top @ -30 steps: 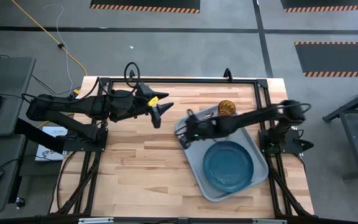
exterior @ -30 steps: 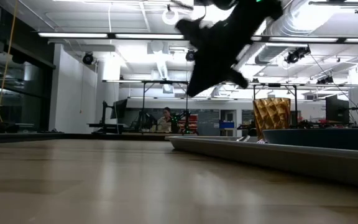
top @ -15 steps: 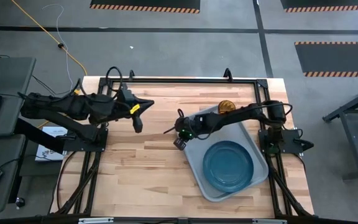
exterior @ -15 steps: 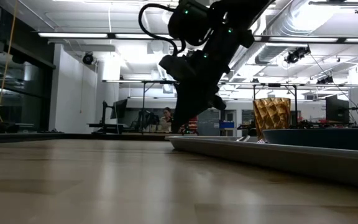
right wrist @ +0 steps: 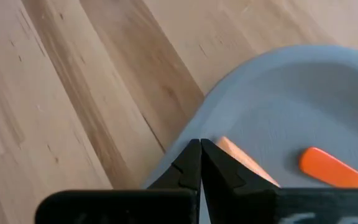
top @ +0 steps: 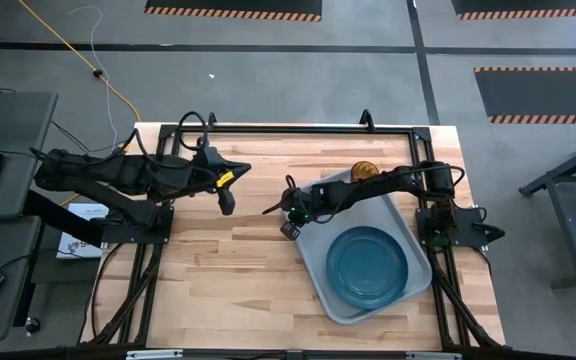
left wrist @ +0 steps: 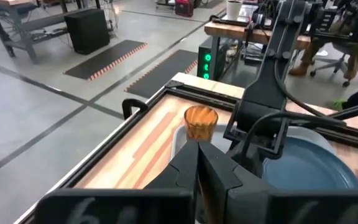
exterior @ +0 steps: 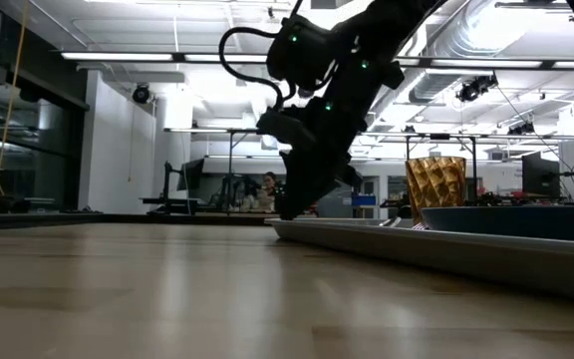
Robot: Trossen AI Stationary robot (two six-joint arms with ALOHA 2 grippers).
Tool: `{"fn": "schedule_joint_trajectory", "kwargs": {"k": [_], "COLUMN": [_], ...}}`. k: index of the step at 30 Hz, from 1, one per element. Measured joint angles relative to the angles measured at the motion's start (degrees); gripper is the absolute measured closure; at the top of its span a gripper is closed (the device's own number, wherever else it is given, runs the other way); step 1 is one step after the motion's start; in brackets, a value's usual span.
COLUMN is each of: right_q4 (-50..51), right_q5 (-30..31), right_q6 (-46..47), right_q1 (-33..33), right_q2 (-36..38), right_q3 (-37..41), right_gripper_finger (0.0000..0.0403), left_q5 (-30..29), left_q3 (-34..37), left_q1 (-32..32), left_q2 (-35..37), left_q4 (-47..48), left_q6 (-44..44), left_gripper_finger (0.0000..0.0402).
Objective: Pick and place plate/cup/fork/spoon on tray
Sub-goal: Adjust the light orange fork on the gray serving tray, then return to Home Position
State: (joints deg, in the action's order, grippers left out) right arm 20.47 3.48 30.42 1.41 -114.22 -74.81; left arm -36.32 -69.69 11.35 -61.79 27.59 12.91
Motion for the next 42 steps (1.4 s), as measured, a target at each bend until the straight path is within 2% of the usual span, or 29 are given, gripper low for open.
{"fn": "schedule_joint_trajectory", "kwargs": {"k": [9, 22, 42], "right_q4": [3.04, 7.59, 9.11], "right_q5": [2.69, 2.74, 4.05], "right_q6": [-0.97, -3.51, -4.07], "right_q1": [0.06, 0.12, 0.13], "right_q2": [0.01, 0.19, 1.01], "right_q3": [-0.02, -0.04, -2.08], "right_gripper_finger": [0.0403, 0.0403, 0.0403], "left_q5": [0.0, 0.0, 0.02], "left_q3": [0.0, 0.0, 0.0], "left_q1": [0.0, 0.0, 0.0], "left_q2": [-0.23, -0.23, -0.23], "left_q4": [0.17, 0.82, 0.94], "left_q6": [0.39, 0.44, 0.48], "left_gripper_finger": [0.0401, 0.0401, 0.0401]}}
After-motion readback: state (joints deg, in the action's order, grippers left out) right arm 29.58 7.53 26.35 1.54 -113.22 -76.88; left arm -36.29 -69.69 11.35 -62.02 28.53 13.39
